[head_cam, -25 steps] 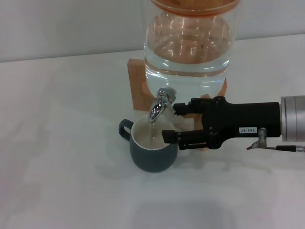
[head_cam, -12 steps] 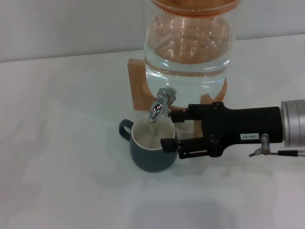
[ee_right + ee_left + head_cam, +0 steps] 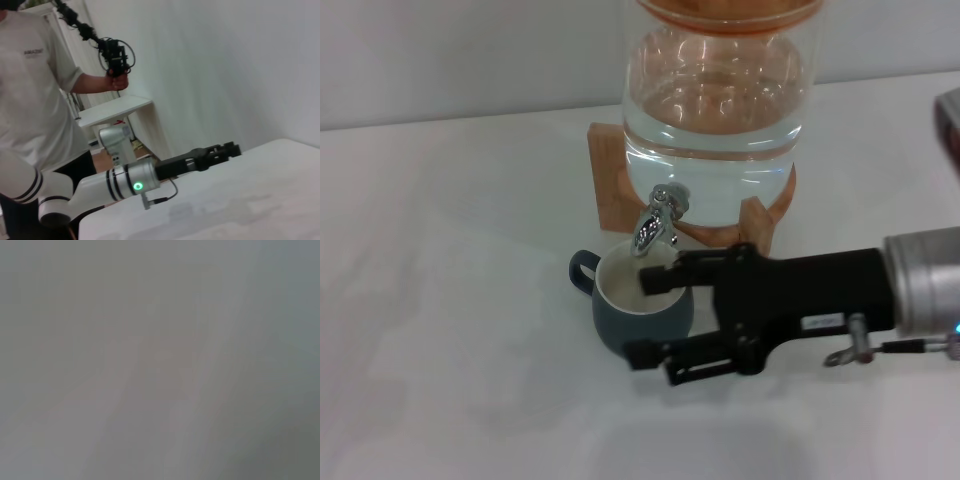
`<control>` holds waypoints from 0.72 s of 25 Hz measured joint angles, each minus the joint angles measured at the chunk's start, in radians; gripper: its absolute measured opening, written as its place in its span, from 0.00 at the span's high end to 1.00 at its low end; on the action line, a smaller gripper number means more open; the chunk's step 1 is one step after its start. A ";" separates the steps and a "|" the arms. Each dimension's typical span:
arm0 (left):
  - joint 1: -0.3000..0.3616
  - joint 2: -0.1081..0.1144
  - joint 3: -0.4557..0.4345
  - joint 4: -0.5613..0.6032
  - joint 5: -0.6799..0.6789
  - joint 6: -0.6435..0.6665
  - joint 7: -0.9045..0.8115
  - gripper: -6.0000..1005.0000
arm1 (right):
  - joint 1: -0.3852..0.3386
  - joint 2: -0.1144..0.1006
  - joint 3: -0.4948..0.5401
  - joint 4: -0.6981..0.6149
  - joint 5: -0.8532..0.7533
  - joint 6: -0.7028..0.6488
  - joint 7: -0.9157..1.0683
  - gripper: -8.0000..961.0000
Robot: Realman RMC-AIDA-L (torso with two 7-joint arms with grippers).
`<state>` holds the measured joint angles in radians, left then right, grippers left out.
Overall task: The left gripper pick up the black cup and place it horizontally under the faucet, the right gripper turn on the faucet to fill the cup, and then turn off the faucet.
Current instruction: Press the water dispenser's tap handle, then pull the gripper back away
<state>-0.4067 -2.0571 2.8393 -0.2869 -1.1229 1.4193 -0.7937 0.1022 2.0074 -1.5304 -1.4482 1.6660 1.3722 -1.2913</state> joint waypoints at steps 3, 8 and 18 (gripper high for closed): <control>0.000 0.000 0.000 0.000 0.000 0.000 0.001 0.47 | 0.006 0.001 -0.055 -0.009 0.000 -0.049 -0.001 0.15; -0.001 -0.001 0.000 0.000 0.000 0.001 0.001 0.47 | 0.013 0.002 -0.121 -0.016 0.000 -0.129 -0.001 0.15; -0.002 -0.004 -0.001 0.000 0.000 0.009 0.010 0.47 | 0.013 0.002 -0.158 -0.018 0.000 -0.188 -0.004 0.15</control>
<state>-0.4085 -2.0616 2.8384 -0.2868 -1.1229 1.4283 -0.7833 0.1150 2.0095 -1.6886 -1.4658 1.6661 1.1839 -1.2955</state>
